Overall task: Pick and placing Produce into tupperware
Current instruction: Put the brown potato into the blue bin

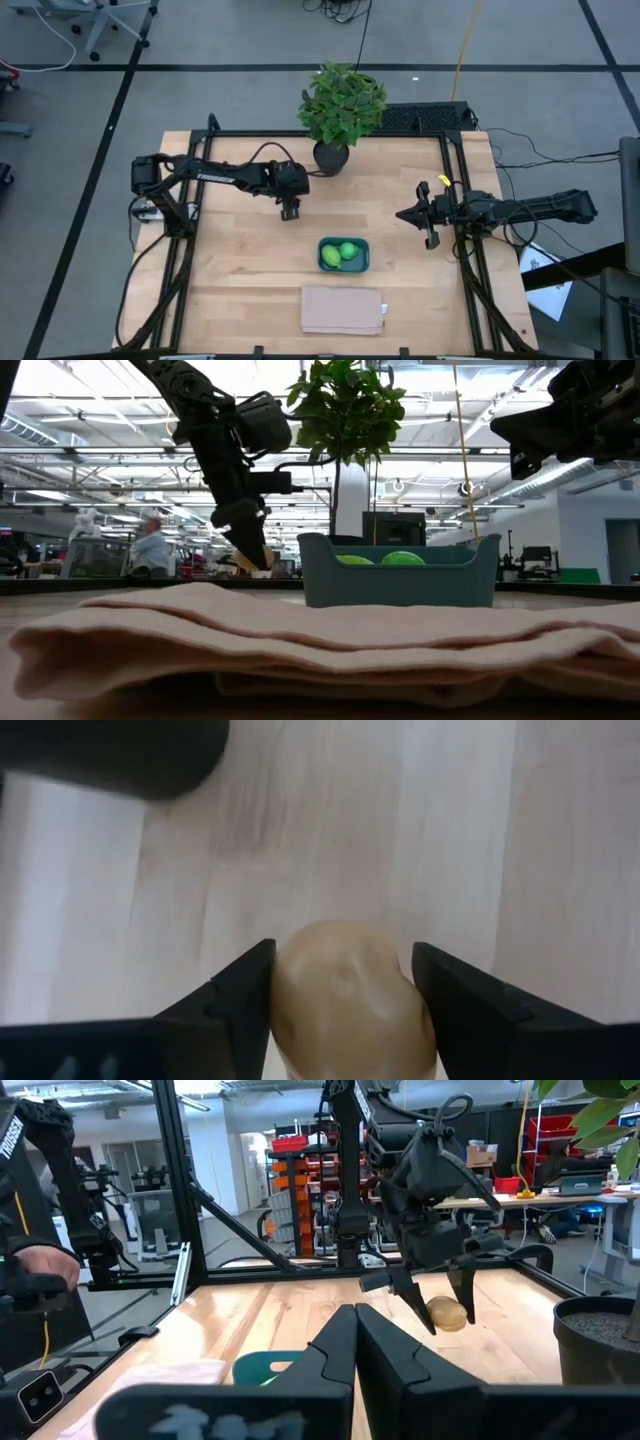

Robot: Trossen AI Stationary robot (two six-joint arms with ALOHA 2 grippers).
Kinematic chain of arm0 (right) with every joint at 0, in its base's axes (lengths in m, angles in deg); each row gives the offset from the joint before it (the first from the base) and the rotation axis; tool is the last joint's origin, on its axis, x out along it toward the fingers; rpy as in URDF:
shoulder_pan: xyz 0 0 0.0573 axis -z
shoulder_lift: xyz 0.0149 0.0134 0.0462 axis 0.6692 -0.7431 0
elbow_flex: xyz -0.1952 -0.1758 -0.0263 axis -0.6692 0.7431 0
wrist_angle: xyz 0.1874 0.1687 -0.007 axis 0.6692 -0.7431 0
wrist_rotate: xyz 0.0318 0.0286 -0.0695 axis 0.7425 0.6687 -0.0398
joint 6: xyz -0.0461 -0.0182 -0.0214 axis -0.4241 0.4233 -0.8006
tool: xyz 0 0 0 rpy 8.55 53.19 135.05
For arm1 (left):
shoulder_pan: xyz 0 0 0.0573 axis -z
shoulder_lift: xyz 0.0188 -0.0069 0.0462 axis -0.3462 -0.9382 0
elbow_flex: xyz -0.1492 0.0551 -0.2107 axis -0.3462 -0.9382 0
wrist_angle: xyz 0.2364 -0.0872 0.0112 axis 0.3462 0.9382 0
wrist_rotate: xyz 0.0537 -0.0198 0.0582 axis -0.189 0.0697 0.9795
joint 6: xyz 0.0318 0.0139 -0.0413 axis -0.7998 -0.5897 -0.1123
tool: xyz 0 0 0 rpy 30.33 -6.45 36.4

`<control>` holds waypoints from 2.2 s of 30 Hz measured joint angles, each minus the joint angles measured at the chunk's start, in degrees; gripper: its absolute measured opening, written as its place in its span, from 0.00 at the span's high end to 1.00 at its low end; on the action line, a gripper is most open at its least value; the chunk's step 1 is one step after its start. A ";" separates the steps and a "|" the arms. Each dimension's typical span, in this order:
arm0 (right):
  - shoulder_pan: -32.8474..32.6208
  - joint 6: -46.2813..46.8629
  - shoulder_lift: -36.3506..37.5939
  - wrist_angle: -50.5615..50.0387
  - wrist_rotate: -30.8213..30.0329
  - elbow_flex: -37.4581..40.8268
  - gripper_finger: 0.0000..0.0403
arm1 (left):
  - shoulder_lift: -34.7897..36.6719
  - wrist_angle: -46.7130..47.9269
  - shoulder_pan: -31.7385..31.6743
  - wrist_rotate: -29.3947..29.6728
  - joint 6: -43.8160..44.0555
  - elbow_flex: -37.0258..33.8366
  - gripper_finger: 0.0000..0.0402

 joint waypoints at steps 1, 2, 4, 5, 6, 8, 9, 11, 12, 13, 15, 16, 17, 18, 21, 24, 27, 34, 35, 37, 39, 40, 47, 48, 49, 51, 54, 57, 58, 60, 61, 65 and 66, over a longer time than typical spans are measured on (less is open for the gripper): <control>0.00 -0.02 0.00 -0.02 0.00 -0.02 1.00 | 0.29 0.96 0.00 -0.01 0.00 0.00 0.47; 0.00 -0.02 0.00 -0.01 -0.01 -0.01 1.00 | 0.60 1.74 -0.02 -0.01 -0.04 -0.02 0.46; 0.00 -0.19 0.02 -0.02 0.00 -0.02 1.00 | 0.78 1.11 0.00 0.01 -0.07 0.07 0.45; 0.00 -0.17 0.00 0.02 -0.02 0.00 1.00 | 0.92 1.34 0.00 0.01 -0.07 0.08 0.45; 0.00 -0.17 0.00 0.02 -0.02 -0.02 1.00 | 1.21 2.12 0.00 0.01 -0.09 0.01 0.45; 0.00 -0.31 0.02 0.02 -0.02 -0.02 1.00 | 1.63 1.77 0.00 0.01 -0.24 0.00 0.46; 0.00 -0.48 0.02 0.03 -0.02 -0.01 1.00 | 1.76 1.58 0.00 0.01 -0.40 0.10 0.47; 0.01 -0.53 0.00 0.04 -0.02 -0.01 1.00 | 2.56 2.84 0.00 0.03 -0.45 0.00 0.48; 0.00 -0.60 0.02 0.04 -0.02 -0.01 1.00 | 2.77 2.71 0.00 0.15 -0.55 0.00 0.48; 0.01 -0.61 0.01 0.05 -0.02 -0.01 1.00 | 2.97 2.26 0.00 0.23 -0.66 0.14 0.49; 0.00 -0.61 0.00 0.07 -0.02 0.00 1.00 | 4.18 3.36 -0.04 0.28 -0.68 0.13 0.48; 0.00 -0.61 0.02 0.09 -0.02 -0.02 1.00 | 4.76 3.56 -0.02 0.47 -0.81 0.11 0.48; 0.00 -0.63 0.00 0.05 -0.02 -0.02 1.00 | 5.29 3.13 0.00 0.49 -1.12 0.38 0.47; 0.00 -0.63 -0.02 0.10 -0.02 -0.02 1.00 | 5.96 3.10 0.00 0.49 -1.28 0.46 0.47; 0.01 -0.63 0.02 0.46 -0.02 -0.01 1.00 | 8.20 4.12 0.00 0.39 -1.25 0.70 0.46; 0.00 -0.63 0.02 0.66 -0.04 0.00 1.00 | 11.34 4.49 0.00 -0.91 -1.06 0.83 0.46; 0.01 -0.63 -0.02 0.50 -0.04 -0.01 1.00 | 14.27 3.73 0.11 -3.05 -0.53 0.92 0.46; 0.02 -1.03 -0.02 0.46 -0.04 -0.01 1.00 | 20.62 2.77 0.52 -7.58 1.70 0.87 0.46; 0.02 -1.07 -0.02 0.46 -0.04 -0.02 1.00 | 21.27 2.44 0.60 -7.97 1.74 0.90 0.46; 0.01 -1.07 0.00 0.47 -0.04 -0.01 1.00 | 22.66 3.06 0.91 -8.04 1.68 0.87 0.46; 0.02 -1.07 -0.02 0.46 -0.04 -0.01 1.00 | 23.84 2.56 1.27 -8.07 1.64 0.87 0.46; 0.02 -1.07 -0.02 0.46 -0.04 -0.02 1.00 | 24.36 2.68 1.36 -8.08 1.53 0.87 0.46; 0.01 -1.07 -0.02 0.44 -0.04 -0.01 1.00 | 26.51 2.75 1.62 -8.16 1.62 0.87 0.46; 0.02 -1.07 -0.02 0.46 -0.04 -0.02 1.00 | 26.49 2.78 1.62 -8.16 1.63 0.87 0.46; 0.02 -1.07 -0.02 0.46 -0.04 -0.02 1.00 | 26.46 2.80 1.62 -8.16 1.69 0.87 0.46; 0.00 -1.07 -0.02 0.44 -0.04 -0.01 1.00 | 26.49 2.82 1.62 -8.16 1.73 0.87 0.46; 0.02 -1.07 -0.02 0.44 -0.04 -0.02 1.00 | 26.49 2.82 1.62 -8.16 1.73 0.87 0.46; 0.02 -1.07 -0.02 0.44 -0.04 -0.02 1.00 | 26.49 2.82 1.62 -8.16 1.73 0.87 0.46; 0.02 -1.07 -0.02 0.44 -0.04 -0.02 1.00 | 26.49 2.82 1.62 -8.16 1.73 0.87 0.46; 0.02 -1.05 -0.02 0.42 -0.04 0.00 1.00 | 26.49 2.82 1.62 -8.14 1.73 0.87 0.46; 0.02 -1.07 -0.02 0.42 -0.04 -0.02 1.00 | 26.49 2.82 1.62 -8.14 1.73 0.87 0.46; 0.00 -1.07 -0.02 0.42 -0.04 -0.02 1.00 | 26.47 2.82 1.62 -8.14 1.73 0.87 0.46; 0.02 -1.07 -0.02 0.42 -0.04 -0.02 1.00 | 26.49 2.82 1.62 -8.14 1.72 0.87 0.46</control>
